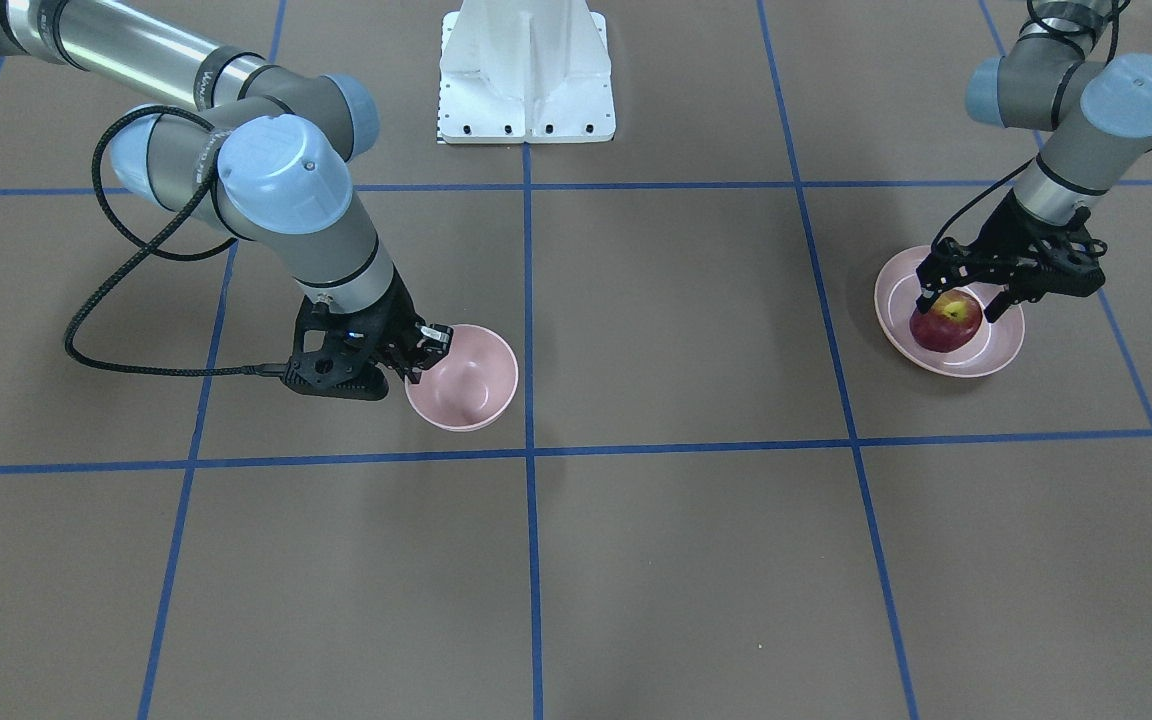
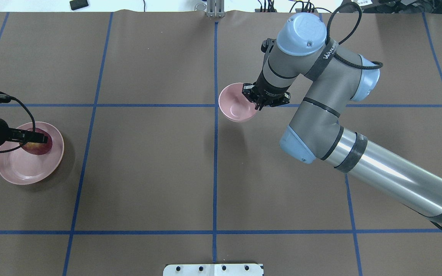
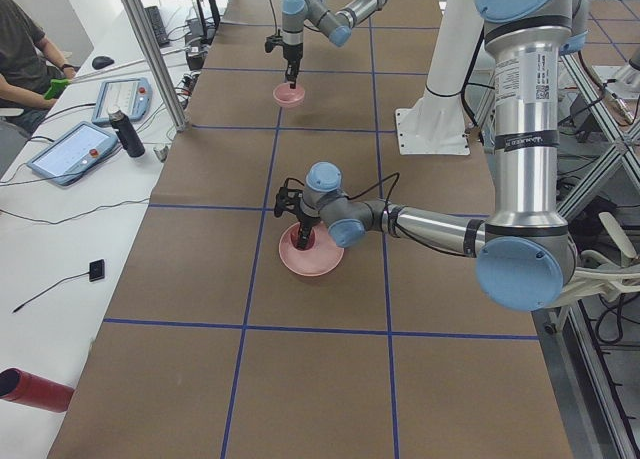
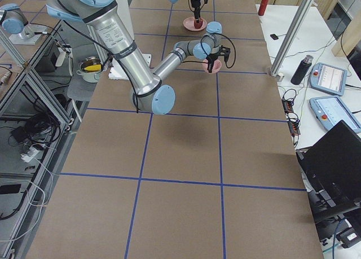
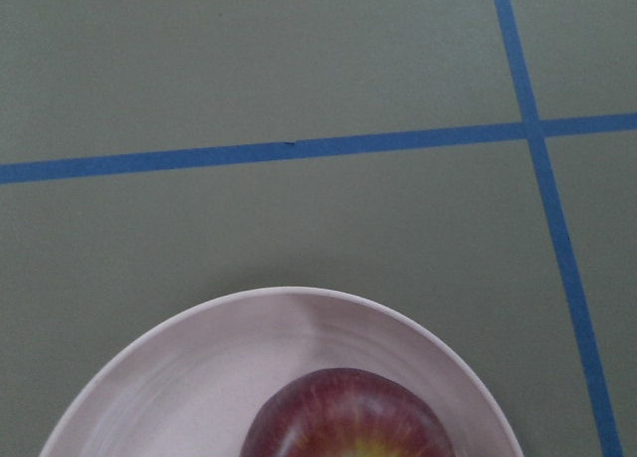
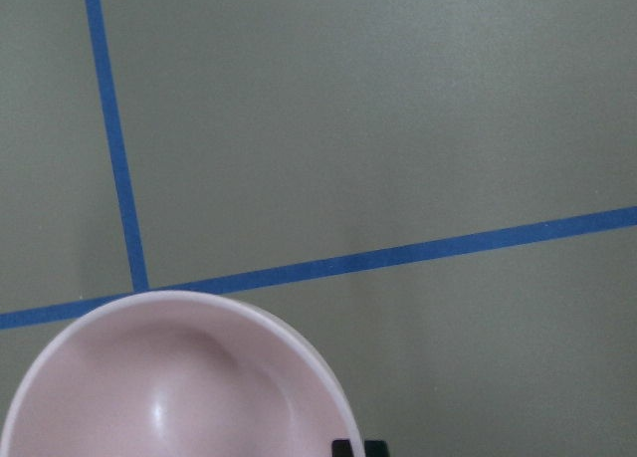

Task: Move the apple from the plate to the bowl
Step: 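Slide the pink bowl to table center with right gripper while left reaches apple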

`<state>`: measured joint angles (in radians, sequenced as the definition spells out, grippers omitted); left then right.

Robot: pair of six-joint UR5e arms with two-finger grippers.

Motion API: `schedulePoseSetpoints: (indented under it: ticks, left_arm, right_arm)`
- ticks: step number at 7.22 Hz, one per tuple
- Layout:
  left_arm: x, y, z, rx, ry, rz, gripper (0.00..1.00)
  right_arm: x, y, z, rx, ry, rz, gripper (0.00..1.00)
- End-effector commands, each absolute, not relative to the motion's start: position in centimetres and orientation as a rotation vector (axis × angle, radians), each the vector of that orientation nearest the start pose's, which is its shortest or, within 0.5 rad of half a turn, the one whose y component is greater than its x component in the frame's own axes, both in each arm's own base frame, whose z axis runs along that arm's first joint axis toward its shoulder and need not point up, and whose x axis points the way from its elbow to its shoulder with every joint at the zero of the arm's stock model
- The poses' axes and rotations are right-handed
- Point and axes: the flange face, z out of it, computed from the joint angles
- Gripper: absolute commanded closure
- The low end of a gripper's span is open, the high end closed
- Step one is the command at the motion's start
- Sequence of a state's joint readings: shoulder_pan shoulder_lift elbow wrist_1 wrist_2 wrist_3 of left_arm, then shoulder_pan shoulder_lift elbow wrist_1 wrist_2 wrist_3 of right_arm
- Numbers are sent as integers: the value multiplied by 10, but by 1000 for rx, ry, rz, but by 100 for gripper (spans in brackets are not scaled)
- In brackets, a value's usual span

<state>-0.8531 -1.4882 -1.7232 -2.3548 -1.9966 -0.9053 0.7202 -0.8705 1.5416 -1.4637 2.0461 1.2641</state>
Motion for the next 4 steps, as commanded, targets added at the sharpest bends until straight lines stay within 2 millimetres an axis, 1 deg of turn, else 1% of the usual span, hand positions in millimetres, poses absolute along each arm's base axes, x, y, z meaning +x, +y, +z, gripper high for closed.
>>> schedulePoseSetpoints:
  ticks: [1, 2, 4]
  left_arm:
    - [267, -429, 548, 285, 818, 1, 3]
    - [275, -434, 542, 280, 811, 4, 3]
    - [280, -438, 540, 267, 797, 5, 3]
  right_arm:
    - [-496, -542, 231, -18, -873, 202, 100]
    - [-509, -549, 226, -20, -860, 202, 100]
    - [-519, -542, 228, -16, -851, 194, 100]
